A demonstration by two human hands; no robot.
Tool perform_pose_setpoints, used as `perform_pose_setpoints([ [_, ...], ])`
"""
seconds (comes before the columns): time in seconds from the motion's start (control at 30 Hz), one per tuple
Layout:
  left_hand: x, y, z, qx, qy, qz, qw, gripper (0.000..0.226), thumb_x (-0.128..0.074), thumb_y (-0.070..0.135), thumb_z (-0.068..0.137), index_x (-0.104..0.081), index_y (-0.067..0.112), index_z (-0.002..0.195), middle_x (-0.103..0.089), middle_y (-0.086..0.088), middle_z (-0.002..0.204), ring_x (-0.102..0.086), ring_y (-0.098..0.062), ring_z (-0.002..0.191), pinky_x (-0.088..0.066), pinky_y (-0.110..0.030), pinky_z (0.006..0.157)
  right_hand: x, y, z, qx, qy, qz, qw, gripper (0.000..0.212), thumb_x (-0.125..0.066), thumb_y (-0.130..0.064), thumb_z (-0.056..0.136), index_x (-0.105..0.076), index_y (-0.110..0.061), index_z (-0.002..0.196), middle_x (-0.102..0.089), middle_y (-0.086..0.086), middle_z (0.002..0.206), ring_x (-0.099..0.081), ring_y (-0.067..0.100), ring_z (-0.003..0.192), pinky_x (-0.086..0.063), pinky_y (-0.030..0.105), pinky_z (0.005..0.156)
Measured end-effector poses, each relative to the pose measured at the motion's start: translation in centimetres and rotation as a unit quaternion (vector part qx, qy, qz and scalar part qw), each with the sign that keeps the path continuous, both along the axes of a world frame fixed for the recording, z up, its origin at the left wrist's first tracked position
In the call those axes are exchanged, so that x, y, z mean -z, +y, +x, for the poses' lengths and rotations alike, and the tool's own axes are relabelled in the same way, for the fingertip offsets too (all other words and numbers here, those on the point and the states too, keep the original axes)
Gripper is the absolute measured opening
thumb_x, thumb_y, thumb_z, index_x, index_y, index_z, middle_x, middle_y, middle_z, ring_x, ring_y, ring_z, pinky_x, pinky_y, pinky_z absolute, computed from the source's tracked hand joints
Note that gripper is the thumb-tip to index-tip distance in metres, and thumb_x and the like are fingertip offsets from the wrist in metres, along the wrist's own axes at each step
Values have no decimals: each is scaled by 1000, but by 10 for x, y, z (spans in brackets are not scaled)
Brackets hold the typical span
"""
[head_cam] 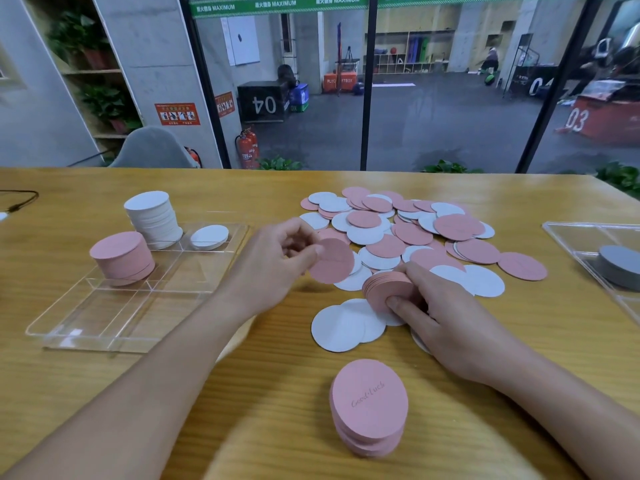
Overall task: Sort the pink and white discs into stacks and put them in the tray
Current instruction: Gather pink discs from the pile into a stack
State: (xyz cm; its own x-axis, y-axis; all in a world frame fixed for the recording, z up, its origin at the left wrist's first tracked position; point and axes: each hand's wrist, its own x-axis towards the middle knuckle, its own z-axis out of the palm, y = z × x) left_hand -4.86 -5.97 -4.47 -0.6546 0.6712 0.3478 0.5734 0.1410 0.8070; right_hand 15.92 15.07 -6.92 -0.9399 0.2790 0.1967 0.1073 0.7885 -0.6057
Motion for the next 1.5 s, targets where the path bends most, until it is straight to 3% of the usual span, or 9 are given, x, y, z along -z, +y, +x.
perform_pose_setpoints([
  [0.07,3,5,5,29,12,-1,1000,10,-75,13,103,-72,18,95,-72,4,83,-64,-15,75,-53,-30,69,1,0,0,-2,0,-2,1000,17,-57,-40,108,-48,-31,97,-61,-8,78,-55,14,75,-49,43,69],
  [0.2,7,11,14,102,-18,4,995,8,-72,5,104,-71,11,99,-69,3,86,-60,-14,74,-58,-35,68,3,0,0,6,7,-4,1000,21,-57,-41,108,-44,-32,94,-58,-11,76,-53,12,74,-46,40,66],
  [0.43,19,24,36,181,-20,-49,982,31,-60,-4,105,-79,16,119,-80,0,111,-74,-25,99,-63,-44,93,3,-5,-1,9,11,18,1000,15,-55,-43,108,-44,-38,100,-61,-14,81,-57,8,78,-50,41,69],
  [0.57,19,23,37,157,24,-53,986,22,-76,9,99,-81,23,115,-75,7,113,-71,-20,103,-62,-38,91,-1,-6,-1,9,0,25,1000,24,-54,-43,109,-38,-36,92,-61,-13,82,-57,9,77,-50,40,69],
  [0.73,25,30,37,115,67,-33,991,9,-76,12,98,-79,18,104,-76,3,103,-70,-22,94,-59,-47,84,-5,-4,2,-2,34,11,999,5,-60,-39,107,-56,-36,108,-62,-17,94,-59,9,81,-43,28,65],
  [0.93,25,23,25,167,-36,-5,985,8,-74,9,104,-80,6,109,-79,-17,102,-71,-31,84,-59,-46,76,-9,-3,3,24,120,-63,990,16,-75,-24,100,-73,-35,112,-73,-18,96,-58,10,73,-44,17,68],
  [1.07,25,14,12,122,-13,-7,992,12,-72,20,108,-81,14,102,-78,-7,94,-66,-18,74,-55,-37,72,-21,-9,15,49,117,-151,980,15,-77,-22,99,-74,-30,111,-74,-3,93,-65,21,80,-47,29,73],
  [1.2,33,13,0,89,61,-62,992,8,-76,24,104,-83,24,100,-77,9,89,-67,-15,80,-53,-30,75,-41,-37,44,-1,60,-275,960,9,-72,-11,101,-77,-13,107,-67,18,81,-60,23,71,-50,41,68],
  [1.5,35,12,1,70,84,-99,989,7,-78,32,102,-83,31,107,-79,11,96,-71,-12,91,-58,-28,82,-52,-70,73,20,-44,-207,977,7,-77,-26,97,-80,-20,94,-69,3,72,-59,16,61,-48,29,61],
])
